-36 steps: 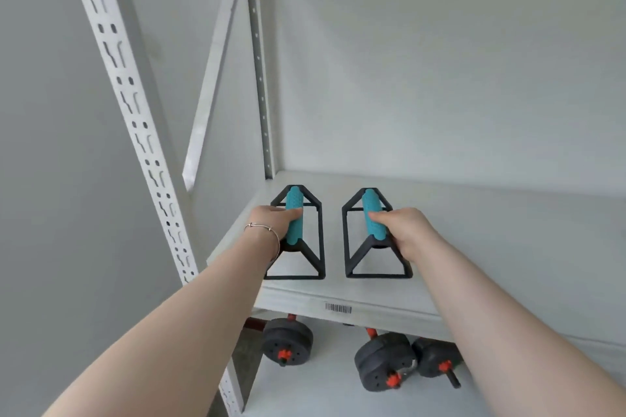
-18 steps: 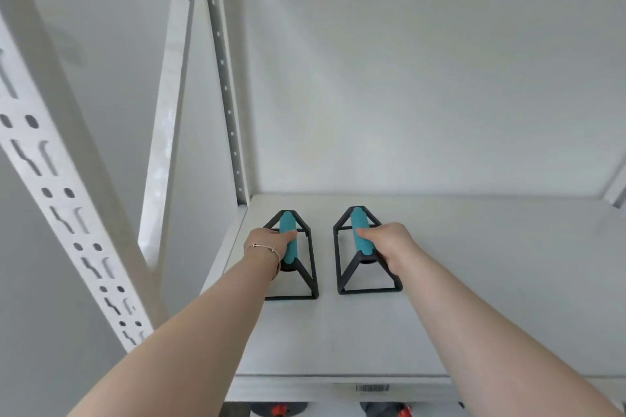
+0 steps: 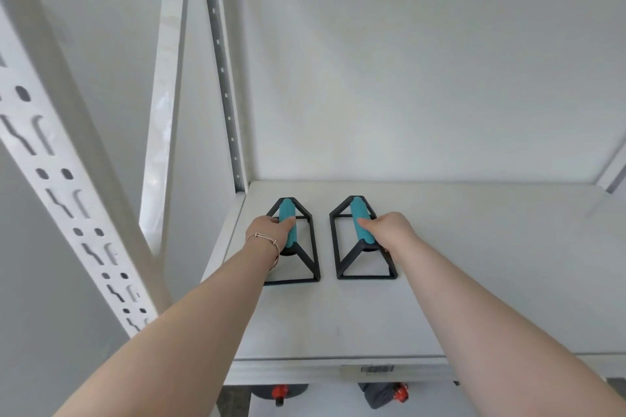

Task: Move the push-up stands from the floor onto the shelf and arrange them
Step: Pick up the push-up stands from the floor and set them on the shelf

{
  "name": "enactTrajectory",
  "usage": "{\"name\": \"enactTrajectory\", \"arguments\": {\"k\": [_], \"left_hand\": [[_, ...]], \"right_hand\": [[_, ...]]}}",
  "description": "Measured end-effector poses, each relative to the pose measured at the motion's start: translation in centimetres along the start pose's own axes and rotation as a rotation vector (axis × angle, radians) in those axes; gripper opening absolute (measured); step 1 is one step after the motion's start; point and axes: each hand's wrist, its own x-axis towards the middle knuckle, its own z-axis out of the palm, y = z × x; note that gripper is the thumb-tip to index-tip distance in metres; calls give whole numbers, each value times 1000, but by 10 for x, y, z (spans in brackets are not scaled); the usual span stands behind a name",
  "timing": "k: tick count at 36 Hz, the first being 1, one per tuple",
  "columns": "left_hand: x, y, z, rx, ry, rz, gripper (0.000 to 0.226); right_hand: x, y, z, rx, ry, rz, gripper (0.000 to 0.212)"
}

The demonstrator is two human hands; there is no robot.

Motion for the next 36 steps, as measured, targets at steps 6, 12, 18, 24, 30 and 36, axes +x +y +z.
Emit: {"name": "enactTrajectory", "arguments": {"k": [6, 12, 18, 24, 30, 36], "left_hand": [[-19, 0, 2, 205, 74, 107, 38], [-58, -4, 6, 535, 166, 269, 41], [-116, -16, 16, 703, 251, 377, 39], [-188, -35, 37, 772, 254, 353, 45], [-265, -61, 71, 775, 227, 295, 44], [-326, -100, 105, 805, 182, 239, 37]], "right_hand": [[-20, 5, 1, -244, 114, -199, 47], [-47, 25, -3, -441, 201, -444, 47], [-84, 57, -19, -540, 247, -714, 47], [-128, 100, -41, -579, 225, -845, 44], [-170, 157, -65, -572, 166, -917, 42], [-205, 220, -85, -535, 129, -958, 36]]}}
